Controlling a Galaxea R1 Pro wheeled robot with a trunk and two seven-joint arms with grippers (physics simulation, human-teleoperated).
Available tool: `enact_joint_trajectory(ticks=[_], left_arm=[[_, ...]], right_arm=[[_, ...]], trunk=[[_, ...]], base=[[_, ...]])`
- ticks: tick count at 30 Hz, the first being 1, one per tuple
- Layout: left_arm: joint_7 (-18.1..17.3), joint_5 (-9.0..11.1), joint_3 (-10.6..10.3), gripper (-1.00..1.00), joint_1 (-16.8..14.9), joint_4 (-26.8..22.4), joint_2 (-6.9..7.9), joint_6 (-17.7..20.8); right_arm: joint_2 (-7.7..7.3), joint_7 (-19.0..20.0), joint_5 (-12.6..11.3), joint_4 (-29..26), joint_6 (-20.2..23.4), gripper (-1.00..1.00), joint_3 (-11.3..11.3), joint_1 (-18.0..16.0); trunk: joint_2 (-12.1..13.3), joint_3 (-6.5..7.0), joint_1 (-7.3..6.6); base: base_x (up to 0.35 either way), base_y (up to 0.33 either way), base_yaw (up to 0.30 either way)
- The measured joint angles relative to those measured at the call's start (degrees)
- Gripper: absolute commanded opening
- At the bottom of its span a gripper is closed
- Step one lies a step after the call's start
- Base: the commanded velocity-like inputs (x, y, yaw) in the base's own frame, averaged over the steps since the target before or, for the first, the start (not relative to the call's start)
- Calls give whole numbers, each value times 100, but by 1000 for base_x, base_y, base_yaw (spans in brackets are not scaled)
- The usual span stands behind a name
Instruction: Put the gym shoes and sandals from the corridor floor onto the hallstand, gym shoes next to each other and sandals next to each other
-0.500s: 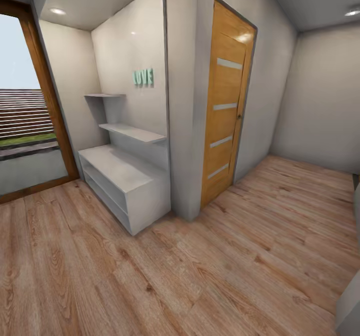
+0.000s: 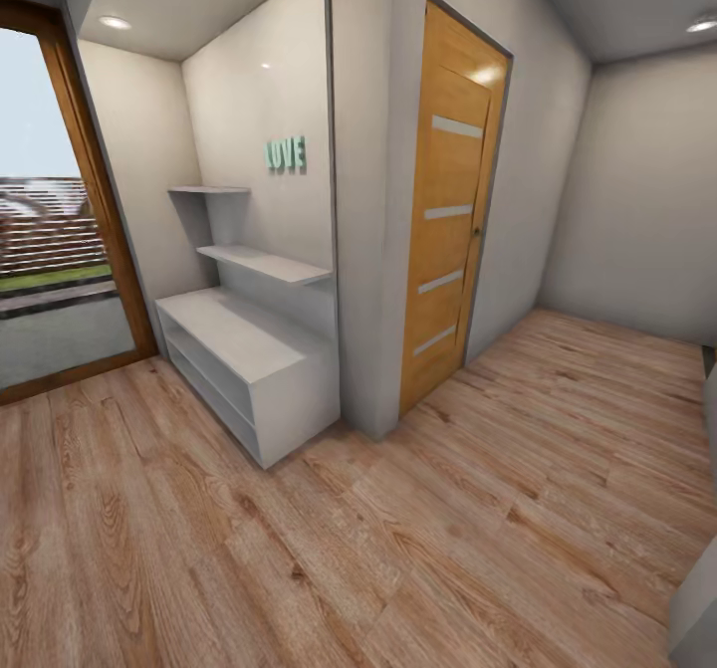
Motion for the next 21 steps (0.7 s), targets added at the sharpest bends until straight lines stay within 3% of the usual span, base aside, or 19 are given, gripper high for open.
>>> enact_joint_trajectory(ticks=[16,21], left_arm=[[0,-18,-6,100,-6,-90,16,-12],[-2,-45,-19,100,-27,-255,101,-12]], right_arm=[[30,-12,1,-66,-215,100,-7,1],[-55,-15,8,-208,-375,100,-7,1]], trunk=[[0,1,0],[1,2,0]], base=[[0,0,0],[0,0,0]])
